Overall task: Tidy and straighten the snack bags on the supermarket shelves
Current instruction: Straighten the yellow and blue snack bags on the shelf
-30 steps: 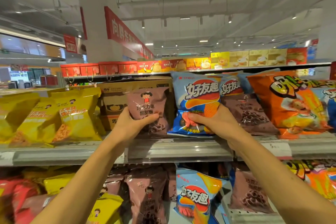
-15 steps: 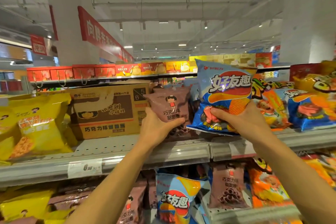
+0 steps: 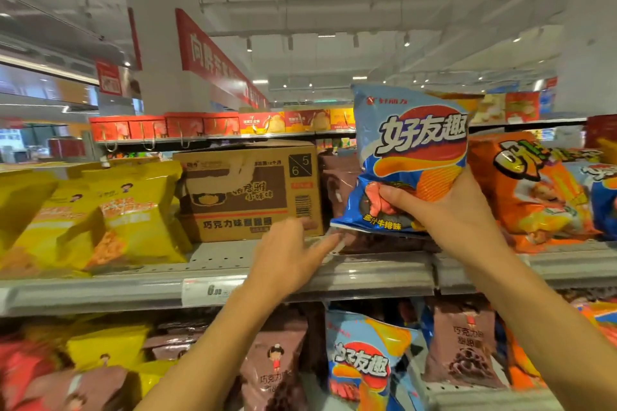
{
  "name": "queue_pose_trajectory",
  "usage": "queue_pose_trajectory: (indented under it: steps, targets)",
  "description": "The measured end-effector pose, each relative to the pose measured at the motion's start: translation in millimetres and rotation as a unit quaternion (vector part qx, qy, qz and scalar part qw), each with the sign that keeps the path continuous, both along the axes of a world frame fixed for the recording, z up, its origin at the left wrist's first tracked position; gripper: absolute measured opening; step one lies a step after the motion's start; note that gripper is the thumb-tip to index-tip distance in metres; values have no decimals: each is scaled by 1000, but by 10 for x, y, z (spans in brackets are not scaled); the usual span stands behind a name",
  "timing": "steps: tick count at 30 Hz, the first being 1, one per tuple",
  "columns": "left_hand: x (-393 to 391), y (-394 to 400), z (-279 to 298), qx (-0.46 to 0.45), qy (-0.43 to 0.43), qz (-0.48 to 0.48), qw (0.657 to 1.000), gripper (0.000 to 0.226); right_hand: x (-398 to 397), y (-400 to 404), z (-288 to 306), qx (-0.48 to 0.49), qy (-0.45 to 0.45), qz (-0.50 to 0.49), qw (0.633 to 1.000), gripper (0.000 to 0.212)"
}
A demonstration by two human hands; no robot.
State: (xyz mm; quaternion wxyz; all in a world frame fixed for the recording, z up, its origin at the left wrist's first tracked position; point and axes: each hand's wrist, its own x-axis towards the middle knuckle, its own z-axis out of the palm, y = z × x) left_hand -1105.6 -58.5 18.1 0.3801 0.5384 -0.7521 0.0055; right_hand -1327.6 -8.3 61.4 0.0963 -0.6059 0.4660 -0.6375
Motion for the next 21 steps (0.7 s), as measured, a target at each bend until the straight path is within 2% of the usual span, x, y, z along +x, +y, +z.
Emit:
queue_pose_trajectory:
  steps: [2, 5, 7, 11, 17, 21]
  targets:
    - [326, 112, -98, -51, -45, 60, 996, 50, 302, -27, 33, -2, 12, 12, 1000, 97]
    - [790, 293, -249, -111, -108, 139, 978, 43, 788, -89, 42, 6, 32, 27, 999, 104]
    - [1006, 395, -323, -140, -125, 159, 969, 38, 1088, -183, 38, 18, 48, 35, 998, 107]
    - [1215, 481, -397, -167, -117, 141, 969, 24, 1509, -419, -24, 78, 75, 15, 994, 105]
    - [1306, 488, -417, -172, -115, 107, 972, 20, 1617, -687, -209, 189, 120, -21, 974, 105]
    - [1306, 442, -429, -170, -107, 104, 974, 18, 1590, -737, -327, 226, 139, -29, 964, 119]
